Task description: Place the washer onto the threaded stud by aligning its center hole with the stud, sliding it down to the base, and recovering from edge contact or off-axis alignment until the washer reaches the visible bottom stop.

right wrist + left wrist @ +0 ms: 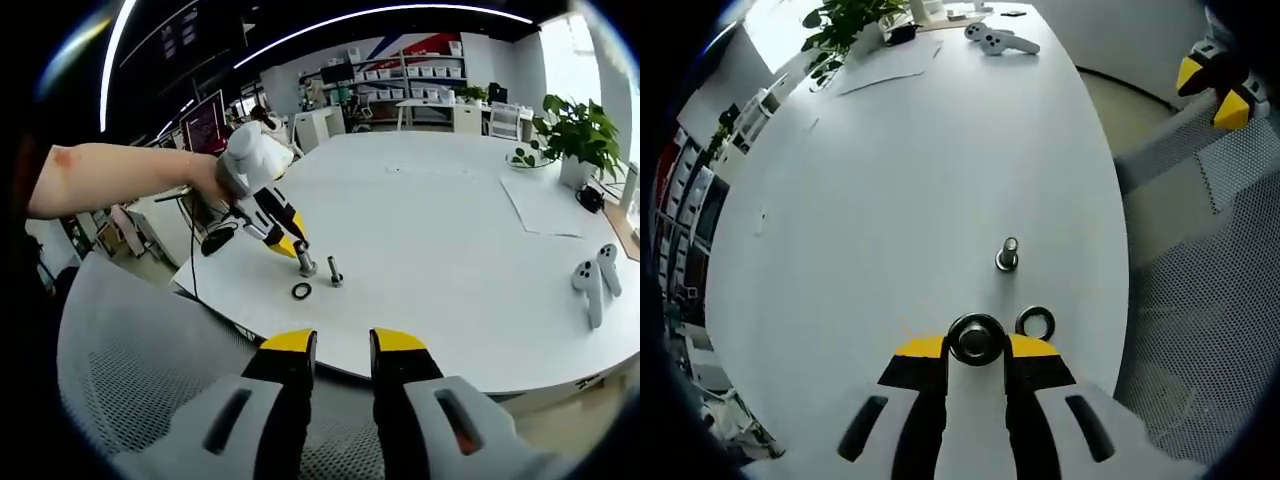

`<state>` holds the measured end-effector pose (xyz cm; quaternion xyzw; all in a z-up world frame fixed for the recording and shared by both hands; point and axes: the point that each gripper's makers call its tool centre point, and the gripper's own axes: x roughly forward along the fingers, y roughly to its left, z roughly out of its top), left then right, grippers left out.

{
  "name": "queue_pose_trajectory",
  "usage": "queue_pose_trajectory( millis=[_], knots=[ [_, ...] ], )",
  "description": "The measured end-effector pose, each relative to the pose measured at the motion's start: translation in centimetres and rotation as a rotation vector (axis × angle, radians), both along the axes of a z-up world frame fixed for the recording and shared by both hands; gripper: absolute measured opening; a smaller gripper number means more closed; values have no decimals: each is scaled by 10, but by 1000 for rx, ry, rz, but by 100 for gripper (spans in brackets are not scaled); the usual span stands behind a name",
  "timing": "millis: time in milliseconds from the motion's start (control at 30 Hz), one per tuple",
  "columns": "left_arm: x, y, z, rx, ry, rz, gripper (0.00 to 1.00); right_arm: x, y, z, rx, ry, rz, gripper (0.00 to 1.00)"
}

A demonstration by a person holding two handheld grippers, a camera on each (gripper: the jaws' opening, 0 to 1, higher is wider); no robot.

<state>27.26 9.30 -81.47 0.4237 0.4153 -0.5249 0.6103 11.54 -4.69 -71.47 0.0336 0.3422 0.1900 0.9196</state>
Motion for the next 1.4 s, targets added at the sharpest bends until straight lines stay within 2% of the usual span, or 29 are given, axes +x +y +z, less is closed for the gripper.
queue_pose_trajectory(
  millis=[333,833,1033,1167,1267,1400],
  knots=[
    [-1,0,-14,46,33,2,19,-1,0,-1,0,5,3,24],
    [1,0,-40,113,50,-19,19,-1,0,-2,0,12,3,24],
    [-1,0,-39,109,75,-5,20,-2,0,-2,1,12,4,24],
    [-1,2,-39,100,45,-31,21,-2,0,-2,1,12,5,24],
    [1,5,-39,111,41,13,21,-2,1,-2,1,11,7,24],
    [0,8,-36,89,26,42,21,-2,1,-2,2,10,7,24]
  ],
)
